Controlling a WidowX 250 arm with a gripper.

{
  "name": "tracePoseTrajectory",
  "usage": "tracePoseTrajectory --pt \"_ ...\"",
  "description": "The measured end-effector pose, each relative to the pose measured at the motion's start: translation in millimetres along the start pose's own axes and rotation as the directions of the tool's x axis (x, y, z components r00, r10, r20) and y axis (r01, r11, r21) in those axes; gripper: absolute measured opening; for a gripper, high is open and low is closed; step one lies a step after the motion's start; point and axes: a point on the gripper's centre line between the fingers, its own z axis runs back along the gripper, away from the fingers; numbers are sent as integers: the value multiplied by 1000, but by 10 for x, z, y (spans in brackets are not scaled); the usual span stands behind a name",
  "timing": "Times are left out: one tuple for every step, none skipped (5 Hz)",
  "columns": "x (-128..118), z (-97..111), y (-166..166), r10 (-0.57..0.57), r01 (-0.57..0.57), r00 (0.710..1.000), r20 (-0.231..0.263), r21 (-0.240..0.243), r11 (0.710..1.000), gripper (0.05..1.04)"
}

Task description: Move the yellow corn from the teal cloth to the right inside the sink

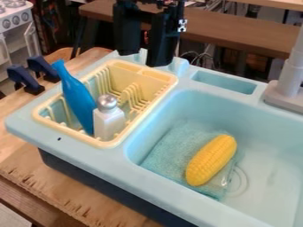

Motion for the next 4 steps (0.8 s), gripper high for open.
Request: tracePoseTrajectory --pt "15 -90 -8 -1 1 999 -33 -7 1000 1006" --pt "83 -135 -165 -38 39 999 -27 30 999 1006" --pt "165 -270 -372 -92 92 996 -2 46 995 1006" --pt "252 -288 -595 -131 128 990 42 71 989 1006"
